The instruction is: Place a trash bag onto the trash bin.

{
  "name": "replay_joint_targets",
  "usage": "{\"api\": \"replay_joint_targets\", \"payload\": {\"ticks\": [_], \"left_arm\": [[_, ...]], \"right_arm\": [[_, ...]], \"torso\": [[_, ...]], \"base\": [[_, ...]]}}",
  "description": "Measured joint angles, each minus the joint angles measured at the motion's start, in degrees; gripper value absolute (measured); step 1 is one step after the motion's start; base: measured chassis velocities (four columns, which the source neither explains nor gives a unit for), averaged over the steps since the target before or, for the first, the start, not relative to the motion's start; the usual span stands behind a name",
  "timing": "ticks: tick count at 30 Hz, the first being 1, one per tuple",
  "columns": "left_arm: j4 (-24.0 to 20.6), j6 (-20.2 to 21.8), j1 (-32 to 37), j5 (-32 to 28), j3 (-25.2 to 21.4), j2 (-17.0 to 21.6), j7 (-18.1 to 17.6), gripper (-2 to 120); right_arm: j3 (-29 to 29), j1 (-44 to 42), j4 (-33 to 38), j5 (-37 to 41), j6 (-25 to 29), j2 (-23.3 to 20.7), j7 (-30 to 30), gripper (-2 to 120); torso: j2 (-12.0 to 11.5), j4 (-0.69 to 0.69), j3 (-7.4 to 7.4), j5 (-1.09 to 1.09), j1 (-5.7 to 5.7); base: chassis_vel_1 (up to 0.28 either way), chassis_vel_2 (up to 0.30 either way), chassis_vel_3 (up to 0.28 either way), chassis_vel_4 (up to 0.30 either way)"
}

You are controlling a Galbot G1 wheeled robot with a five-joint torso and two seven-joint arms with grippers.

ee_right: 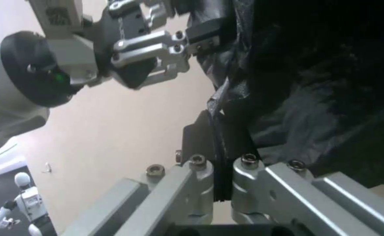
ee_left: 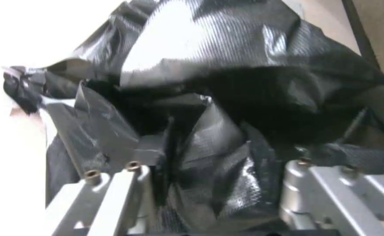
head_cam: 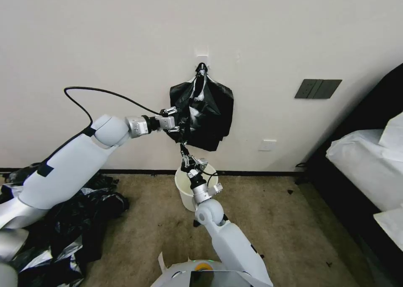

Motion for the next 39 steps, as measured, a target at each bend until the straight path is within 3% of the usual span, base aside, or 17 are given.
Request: {"api": "replay_joint_targets", "payload": {"ticks": [8, 11, 13, 16, 17, 21, 23, 25, 31, 38, 39], "left_arm": [[-0.87, 1.73, 3.47, -2.04, -2.26, 0.23, -1.66, 14], [-1.19, 2.59, 4.7, -6.51, -2.43, 0.25, -5.14, 1], [-1.21, 2.67, 5.11, -8.79, -2.48, 0.15, -6.5, 0], [-1.37, 2.68, 6.42, -15.34, -2.48, -0.6, -12.19, 0], [-1.37, 2.68, 6.42, -15.34, -2.48, -0.6, -12.19, 0], [-1.58, 2.67, 8.07, -21.8, -2.8, -1.78, -17.14, 0], [-1.96, 2.52, 10.86, -26.76, -4.76, -2.83, -19.99, 0], [-1.99, 2.51, 11.07, -26.99, -4.89, -2.9, -20.13, 0], [-2.34, 1.5, 15.87, -29.64, -7.21, -5.07, -21.76, 0], [-1.32, 0.97, 16.74, -27.68, -7.6, -6.75, -21.2, 0], [-1.11, 0.95, 16.95, -27.02, -7.92, -7.24, -21.08, 0]], "right_arm": [[0.46, 0.12, 0.29, 0.05, 0.02, -0.2, 0.2, 0], [0.42, 0.04, 0.49, 0.06, 0.06, -0.38, 0.23, 0], [0.39, -0.02, 0.6, 0.04, 0.08, -0.45, 0.24, 0], [0.12, -0.25, 0.87, -1.79, 0.53, -0.7, 1.5, 0], [0.12, -0.25, 0.87, -1.79, 0.53, -0.7, 1.5, 0], [-0.27, -0.86, 1.4, -7.1, 2.08, -1.46, 4.24, 1], [0.6, -1.92, 3.18, -11.13, 3.22, -3.53, 5.54, 12], [0.67, -1.96, 3.26, -11.23, 3.27, -3.6, 5.55, 12], [5.58, -2.71, 9.74, -13.83, 3.67, -7.94, 7.54, 37], [8.86, 4.76, 11.47, -14.42, -5.07, -13.28, 13.58, 60], [8.66, 8.27, 10.3, -14.66, -8.34, -16.16, 14.5, 68]], "torso": [[0.0, 0.0, 0.0, 0.0, 0.0], [0.0, 0.0, 0.0, 0.0, 0.0], [0.0, 0.0, 0.0, 0.0, 0.0], [0.01, 0.0, 0.0, 0.0, 0.0], [0.01, 0.0, 0.0, 0.0, 0.0], [0.01, 0.0, 0.0, 0.01, 0.0], [0.0, 0.01, 0.0, 0.01, 0.0], [0.01, 0.01, 0.0, 0.02, 0.0], [0.01, -0.01, 0.0, 0.01, 0.0], [0.0, 0.0, 0.0, 0.02, 0.0], [0.01, 0.01, 0.0, 0.02, 0.0]], "base": [[0.0, 0.0, 0.0, 0.0], [0.0, 0.0, 0.0, 0.0], [0.0, 0.0, 0.0, 0.0], [0.0, 0.0, 0.0, 0.0], [0.0, 0.0, 0.0, 0.0], [0.0, 0.0, 0.0, 0.0], [0.0, 0.0, 0.0, 0.0], [0.0, 0.0, 0.0, 0.0], [0.0, 0.0, 0.0, 0.0], [0.0, 0.0, 0.0, 0.0], [0.0, 0.0, 0.0, 0.0]]}}
